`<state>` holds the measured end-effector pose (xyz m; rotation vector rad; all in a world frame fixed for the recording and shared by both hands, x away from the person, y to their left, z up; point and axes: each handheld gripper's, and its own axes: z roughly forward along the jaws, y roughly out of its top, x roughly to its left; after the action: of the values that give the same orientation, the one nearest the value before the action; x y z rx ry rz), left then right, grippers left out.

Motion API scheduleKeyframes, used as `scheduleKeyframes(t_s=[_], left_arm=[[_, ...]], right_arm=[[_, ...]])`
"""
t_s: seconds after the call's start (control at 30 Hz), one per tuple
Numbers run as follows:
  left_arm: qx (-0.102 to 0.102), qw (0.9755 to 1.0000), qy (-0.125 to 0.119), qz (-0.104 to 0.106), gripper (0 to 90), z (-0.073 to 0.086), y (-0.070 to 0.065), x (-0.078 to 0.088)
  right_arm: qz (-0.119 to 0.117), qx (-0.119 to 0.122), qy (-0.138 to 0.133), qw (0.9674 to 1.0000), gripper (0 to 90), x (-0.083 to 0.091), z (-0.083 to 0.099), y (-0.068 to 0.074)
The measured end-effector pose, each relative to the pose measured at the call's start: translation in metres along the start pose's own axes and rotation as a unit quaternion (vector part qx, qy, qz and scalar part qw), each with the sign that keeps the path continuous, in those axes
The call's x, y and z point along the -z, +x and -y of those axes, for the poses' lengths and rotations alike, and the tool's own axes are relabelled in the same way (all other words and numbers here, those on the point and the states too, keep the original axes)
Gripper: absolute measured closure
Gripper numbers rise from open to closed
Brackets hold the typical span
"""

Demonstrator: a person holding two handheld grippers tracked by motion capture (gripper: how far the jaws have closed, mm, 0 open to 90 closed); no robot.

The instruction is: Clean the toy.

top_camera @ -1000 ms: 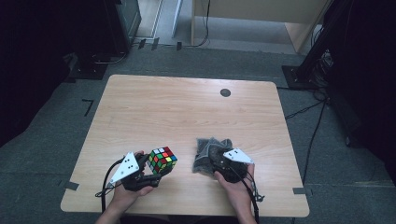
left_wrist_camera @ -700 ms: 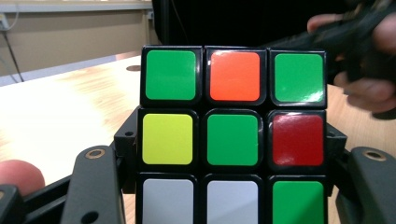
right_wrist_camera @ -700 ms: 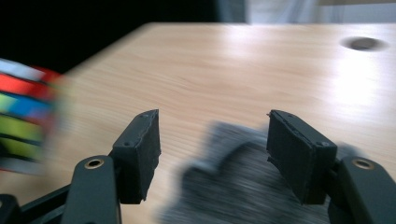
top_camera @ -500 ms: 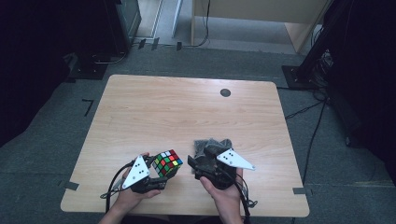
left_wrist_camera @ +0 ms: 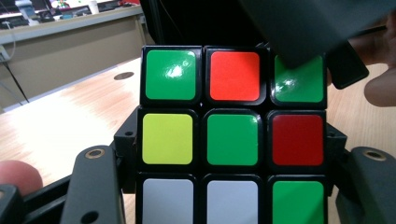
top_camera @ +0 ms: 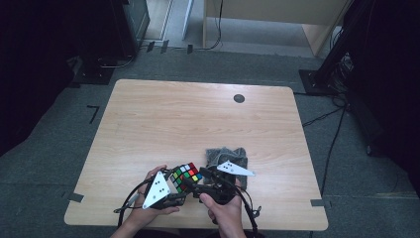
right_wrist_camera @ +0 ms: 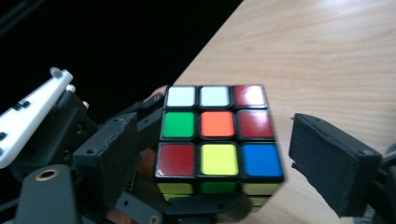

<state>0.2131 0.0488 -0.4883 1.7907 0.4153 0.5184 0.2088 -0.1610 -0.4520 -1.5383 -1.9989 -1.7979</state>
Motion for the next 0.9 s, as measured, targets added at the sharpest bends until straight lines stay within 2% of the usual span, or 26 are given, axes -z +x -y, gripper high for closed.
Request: scheduleKeyframes(t_s=[0.13, 0.17, 0.23, 0.37, 0.47, 0.63, 0.77, 0.9], left_arm=[[-0.007, 0.9999, -0.008, 0.002, 34.0, -0.002, -0.003, 0.001], [-0.009, 0.9999, -0.006, 0.0, 33.9, -0.003, -0.003, 0.001], [-0.01, 0.9999, 0.0, -0.004, 33.9, -0.003, -0.004, -0.001], [-0.012, 0.9998, 0.011, -0.009, 33.5, -0.005, -0.006, -0.001], [-0.026, 0.9992, 0.022, -0.02, 32.2, -0.007, -0.009, -0.003], [-0.036, 0.9982, 0.036, -0.032, 31.3, -0.012, -0.012, -0.004], [-0.044, 0.9973, 0.041, -0.042, 30.4, -0.014, -0.016, -0.006], [-0.04, 0.9973, 0.048, -0.04, 30.4, -0.014, -0.016, -0.006]], right_arm=[[0.022, -0.008, 0.014, 0.9996, 21.5, -0.005, 0.004, 0.0], [0.019, -0.011, 0.014, 0.9997, 23.3, -0.005, 0.005, 0.0], [0.014, -0.007, 0.006, 0.9999, 34.0, -0.003, 0.005, 0.002], [0.046, 0.041, -0.005, 0.9981, 34.2, -0.002, 0.008, 0.011], [0.084, 0.086, -0.003, 0.9927, 34.4, -0.003, 0.01, 0.018], [0.112, 0.116, 0.0, 0.9869, 34.4, -0.003, 0.011, 0.025], [0.141, 0.148, 0.007, 0.9788, 34.4, -0.004, 0.011, 0.032], [0.158, 0.167, 0.014, 0.9732, 34.4, -0.005, 0.011, 0.035]])
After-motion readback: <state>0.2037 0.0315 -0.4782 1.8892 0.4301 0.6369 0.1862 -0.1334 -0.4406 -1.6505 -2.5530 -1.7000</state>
